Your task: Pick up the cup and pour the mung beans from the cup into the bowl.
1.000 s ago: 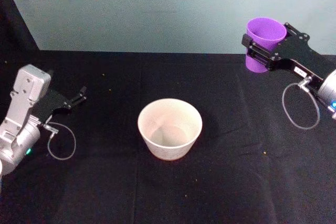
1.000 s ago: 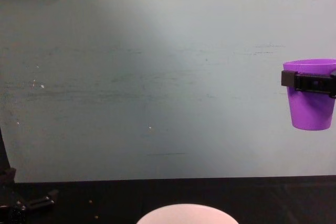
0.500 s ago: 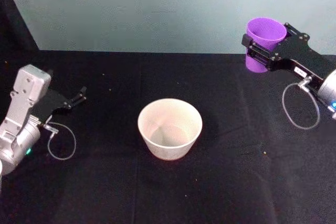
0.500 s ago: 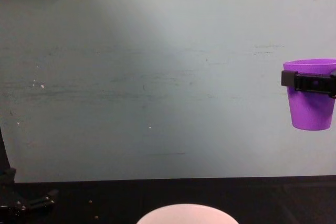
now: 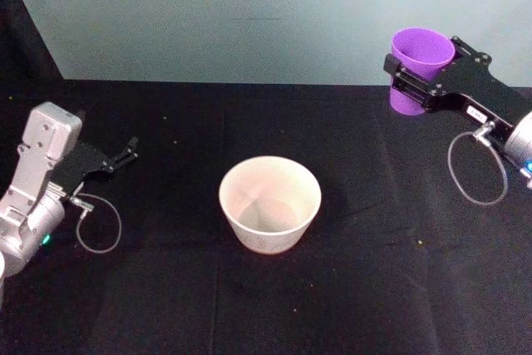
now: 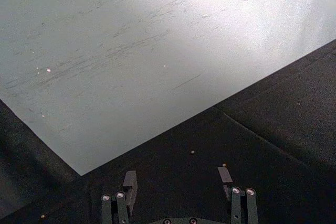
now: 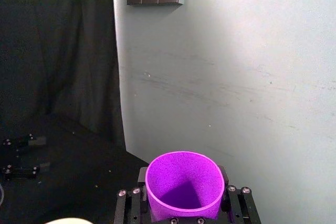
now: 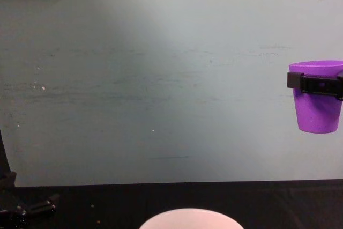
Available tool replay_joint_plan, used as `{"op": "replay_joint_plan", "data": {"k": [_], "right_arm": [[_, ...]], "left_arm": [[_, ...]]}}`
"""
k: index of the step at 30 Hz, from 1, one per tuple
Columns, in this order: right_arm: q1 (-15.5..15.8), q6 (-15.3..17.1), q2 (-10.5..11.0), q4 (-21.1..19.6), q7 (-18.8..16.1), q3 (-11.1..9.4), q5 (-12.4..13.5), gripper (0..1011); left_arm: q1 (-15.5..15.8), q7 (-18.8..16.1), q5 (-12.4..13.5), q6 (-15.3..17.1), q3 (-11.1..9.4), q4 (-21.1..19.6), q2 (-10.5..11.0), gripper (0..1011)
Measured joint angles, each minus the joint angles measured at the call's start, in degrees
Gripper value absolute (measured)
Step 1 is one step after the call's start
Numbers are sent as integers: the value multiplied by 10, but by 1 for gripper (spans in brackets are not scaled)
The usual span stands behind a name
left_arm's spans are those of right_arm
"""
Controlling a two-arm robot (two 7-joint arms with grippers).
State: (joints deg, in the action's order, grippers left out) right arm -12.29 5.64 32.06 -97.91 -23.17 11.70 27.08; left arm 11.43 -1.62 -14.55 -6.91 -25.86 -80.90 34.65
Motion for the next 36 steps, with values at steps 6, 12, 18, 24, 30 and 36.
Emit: {"op": "replay_joint_plan", "data": {"k": [6,12,18,24,30,36], "right_arm": [[0,0,0,0,0,0,0,750],[0,0,0,0,0,0,0,750],[0,0,0,0,0,0,0,750],[0,0,0,0,0,0,0,750],[0,0,0,0,0,0,0,750],[0,0,0,0,0,0,0,750]], "left_arm": [[0,0,0,0,0,0,0,1000],[0,0,0,0,0,0,0,1000],[0,0,0,0,0,0,0,1000],[0,0,0,0,0,0,0,1000],[0,0,0,0,0,0,0,1000],[0,0,0,0,0,0,0,1000]]}}
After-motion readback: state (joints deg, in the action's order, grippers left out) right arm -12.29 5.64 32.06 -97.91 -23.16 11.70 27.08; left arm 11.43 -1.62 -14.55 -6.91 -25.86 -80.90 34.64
